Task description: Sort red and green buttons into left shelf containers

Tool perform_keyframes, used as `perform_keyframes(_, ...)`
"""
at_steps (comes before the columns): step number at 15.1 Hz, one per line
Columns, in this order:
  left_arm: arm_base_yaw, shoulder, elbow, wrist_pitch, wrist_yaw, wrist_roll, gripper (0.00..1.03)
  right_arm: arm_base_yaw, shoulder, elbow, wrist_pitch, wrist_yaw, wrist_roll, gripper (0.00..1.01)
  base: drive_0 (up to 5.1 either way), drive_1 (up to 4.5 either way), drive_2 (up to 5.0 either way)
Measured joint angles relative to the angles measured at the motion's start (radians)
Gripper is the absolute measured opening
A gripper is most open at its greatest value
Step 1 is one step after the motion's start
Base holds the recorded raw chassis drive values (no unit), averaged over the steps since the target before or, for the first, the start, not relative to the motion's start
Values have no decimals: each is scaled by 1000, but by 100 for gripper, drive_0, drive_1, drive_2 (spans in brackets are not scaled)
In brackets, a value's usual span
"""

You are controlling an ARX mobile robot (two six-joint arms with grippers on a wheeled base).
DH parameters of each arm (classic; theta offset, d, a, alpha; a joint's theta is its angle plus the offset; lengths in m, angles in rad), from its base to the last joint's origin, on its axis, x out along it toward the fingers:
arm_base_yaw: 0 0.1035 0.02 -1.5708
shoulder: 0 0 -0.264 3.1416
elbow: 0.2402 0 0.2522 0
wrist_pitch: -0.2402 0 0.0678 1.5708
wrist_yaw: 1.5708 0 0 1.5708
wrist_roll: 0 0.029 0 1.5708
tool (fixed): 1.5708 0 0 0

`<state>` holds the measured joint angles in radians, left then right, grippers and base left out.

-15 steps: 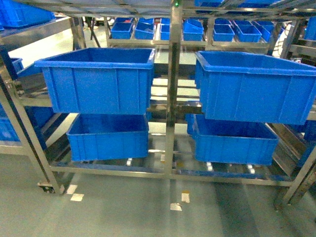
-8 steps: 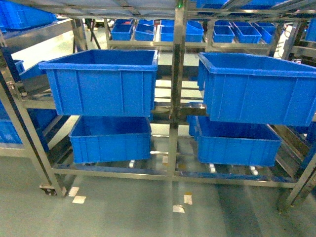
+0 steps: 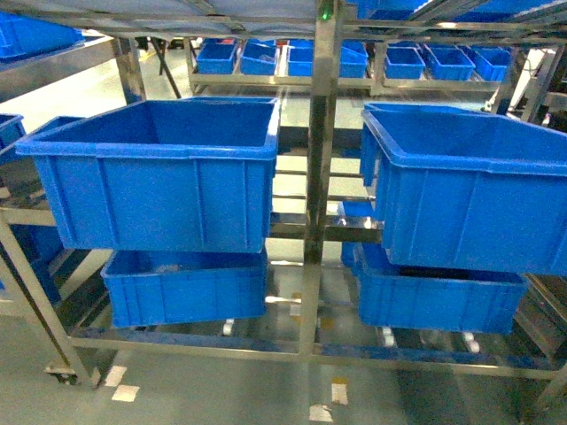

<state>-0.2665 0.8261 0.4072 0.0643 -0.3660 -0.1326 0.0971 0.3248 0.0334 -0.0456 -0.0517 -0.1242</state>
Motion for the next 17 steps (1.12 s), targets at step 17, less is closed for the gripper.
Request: perform_keyframes(17,1,3,0,3,0,0,29,0,0,0,-2,1,0,34,-4,244,-253)
